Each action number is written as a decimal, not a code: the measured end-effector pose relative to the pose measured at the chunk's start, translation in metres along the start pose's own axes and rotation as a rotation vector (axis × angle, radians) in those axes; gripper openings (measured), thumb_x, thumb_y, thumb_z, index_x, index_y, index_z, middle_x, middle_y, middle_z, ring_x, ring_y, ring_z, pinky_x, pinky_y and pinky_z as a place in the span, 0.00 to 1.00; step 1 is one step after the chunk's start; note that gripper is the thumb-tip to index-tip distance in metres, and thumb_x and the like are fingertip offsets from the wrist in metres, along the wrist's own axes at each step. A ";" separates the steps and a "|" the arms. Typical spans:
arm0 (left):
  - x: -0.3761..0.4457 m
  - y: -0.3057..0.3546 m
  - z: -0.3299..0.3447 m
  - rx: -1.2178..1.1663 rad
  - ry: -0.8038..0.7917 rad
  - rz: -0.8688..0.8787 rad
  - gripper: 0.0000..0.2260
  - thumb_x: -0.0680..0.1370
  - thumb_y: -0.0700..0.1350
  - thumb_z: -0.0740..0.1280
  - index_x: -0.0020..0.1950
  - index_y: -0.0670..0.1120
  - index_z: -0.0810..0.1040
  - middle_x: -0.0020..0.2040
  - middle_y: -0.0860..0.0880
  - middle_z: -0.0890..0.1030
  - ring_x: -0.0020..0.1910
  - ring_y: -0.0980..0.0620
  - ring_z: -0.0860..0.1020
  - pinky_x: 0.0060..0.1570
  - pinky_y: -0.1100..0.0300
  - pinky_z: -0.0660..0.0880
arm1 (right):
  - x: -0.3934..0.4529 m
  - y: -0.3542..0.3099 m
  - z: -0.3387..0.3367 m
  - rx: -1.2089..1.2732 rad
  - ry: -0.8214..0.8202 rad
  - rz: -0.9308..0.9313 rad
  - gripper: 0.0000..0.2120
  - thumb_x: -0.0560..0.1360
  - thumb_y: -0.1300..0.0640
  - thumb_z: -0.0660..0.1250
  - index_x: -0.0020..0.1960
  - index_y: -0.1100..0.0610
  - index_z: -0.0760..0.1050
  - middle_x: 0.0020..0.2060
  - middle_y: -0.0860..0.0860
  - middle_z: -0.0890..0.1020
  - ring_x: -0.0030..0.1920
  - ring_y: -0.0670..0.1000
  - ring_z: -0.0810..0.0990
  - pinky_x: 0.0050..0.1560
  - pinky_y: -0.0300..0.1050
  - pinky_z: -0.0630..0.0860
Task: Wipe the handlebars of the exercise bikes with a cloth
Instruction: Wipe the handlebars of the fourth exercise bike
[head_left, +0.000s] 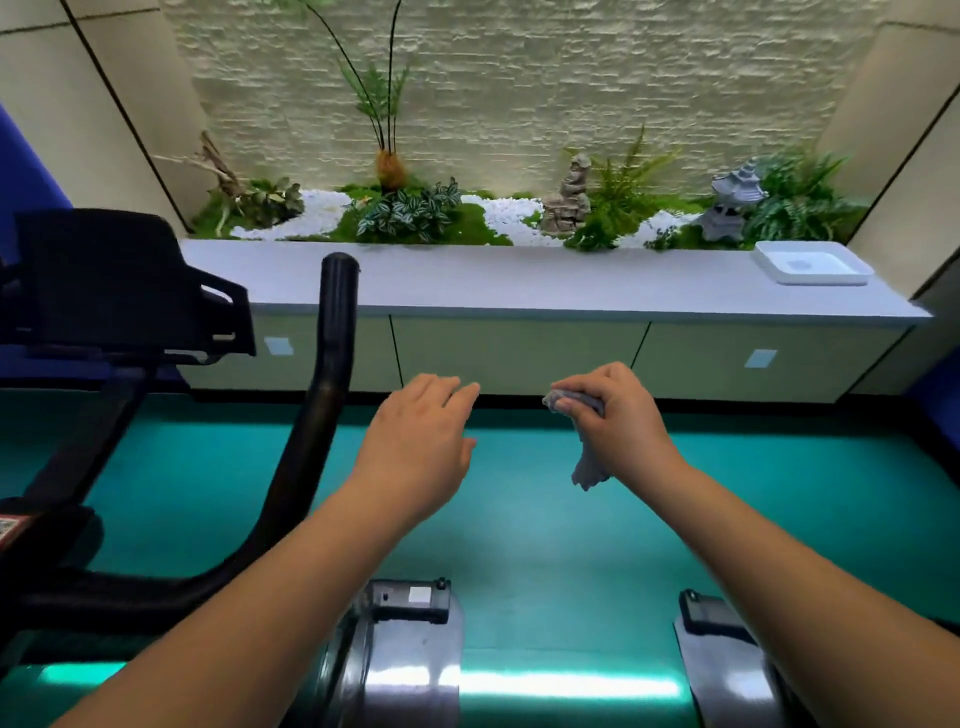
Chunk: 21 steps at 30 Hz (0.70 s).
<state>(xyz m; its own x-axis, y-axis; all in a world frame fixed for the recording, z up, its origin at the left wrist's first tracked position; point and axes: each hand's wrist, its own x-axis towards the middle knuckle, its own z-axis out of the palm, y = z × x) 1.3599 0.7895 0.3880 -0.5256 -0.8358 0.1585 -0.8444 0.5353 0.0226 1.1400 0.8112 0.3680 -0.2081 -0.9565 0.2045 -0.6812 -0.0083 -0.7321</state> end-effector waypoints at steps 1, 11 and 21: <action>0.007 0.008 0.009 0.006 -0.028 -0.022 0.27 0.79 0.54 0.59 0.77 0.49 0.57 0.74 0.50 0.64 0.72 0.49 0.60 0.71 0.55 0.58 | 0.004 0.011 -0.006 -0.010 -0.008 0.000 0.08 0.75 0.58 0.69 0.53 0.55 0.82 0.46 0.51 0.72 0.42 0.36 0.72 0.41 0.19 0.63; 0.068 0.037 0.078 0.049 -0.198 -0.171 0.29 0.80 0.55 0.58 0.78 0.50 0.52 0.76 0.50 0.60 0.73 0.48 0.59 0.72 0.51 0.57 | 0.061 0.078 -0.034 -0.059 -0.097 -0.039 0.08 0.77 0.57 0.67 0.54 0.55 0.81 0.48 0.54 0.72 0.39 0.37 0.72 0.38 0.19 0.65; 0.154 0.004 0.135 0.033 -0.257 -0.237 0.28 0.81 0.56 0.56 0.78 0.50 0.52 0.77 0.49 0.57 0.75 0.47 0.58 0.73 0.48 0.54 | 0.159 0.115 0.005 -0.108 -0.228 -0.051 0.07 0.77 0.55 0.67 0.54 0.54 0.81 0.48 0.53 0.72 0.35 0.44 0.75 0.36 0.20 0.66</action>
<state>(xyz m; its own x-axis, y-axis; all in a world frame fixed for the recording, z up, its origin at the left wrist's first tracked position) 1.2616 0.6469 0.2794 -0.3204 -0.9419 -0.1008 -0.9466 0.3223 -0.0031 1.0320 0.6569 0.3134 -0.0162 -0.9968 0.0781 -0.7605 -0.0384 -0.6482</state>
